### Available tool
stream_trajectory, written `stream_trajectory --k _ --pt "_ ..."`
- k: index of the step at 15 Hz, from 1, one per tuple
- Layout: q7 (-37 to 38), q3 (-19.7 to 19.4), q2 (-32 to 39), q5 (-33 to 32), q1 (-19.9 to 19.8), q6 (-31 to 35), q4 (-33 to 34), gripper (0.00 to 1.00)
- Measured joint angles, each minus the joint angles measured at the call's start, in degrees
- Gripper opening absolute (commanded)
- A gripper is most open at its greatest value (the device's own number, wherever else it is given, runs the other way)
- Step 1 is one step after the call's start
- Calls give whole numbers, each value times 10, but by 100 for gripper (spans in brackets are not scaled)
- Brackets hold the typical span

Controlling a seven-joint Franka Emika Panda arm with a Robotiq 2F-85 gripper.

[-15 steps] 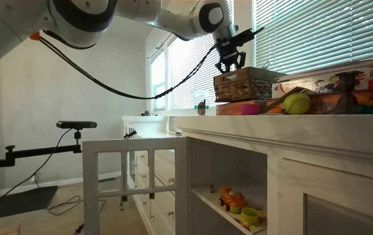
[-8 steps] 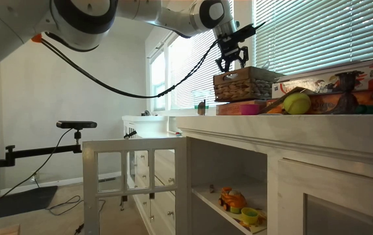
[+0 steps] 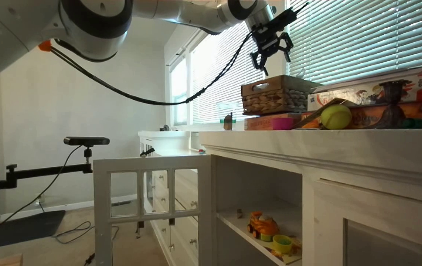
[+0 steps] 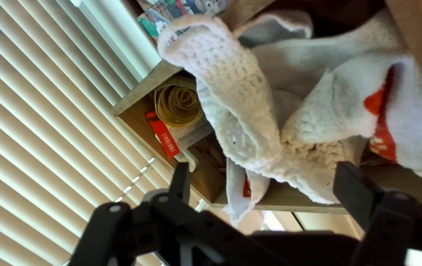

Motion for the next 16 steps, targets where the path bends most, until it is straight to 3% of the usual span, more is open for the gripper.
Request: stream_trajectory --k 1,3,4,6,14,16 --pt "0 -4 6 0 -1 0 5 91" --pt "2 -13 19 0 -2 0 15 97" --pt "2 -17 27 0 -2 1 20 72" --pt "2 -25 41 0 -2 2 28 63" --pt "5 -47 79 0 -2 24 52 5" --pt "8 -49 80 0 -2 26 53 0"
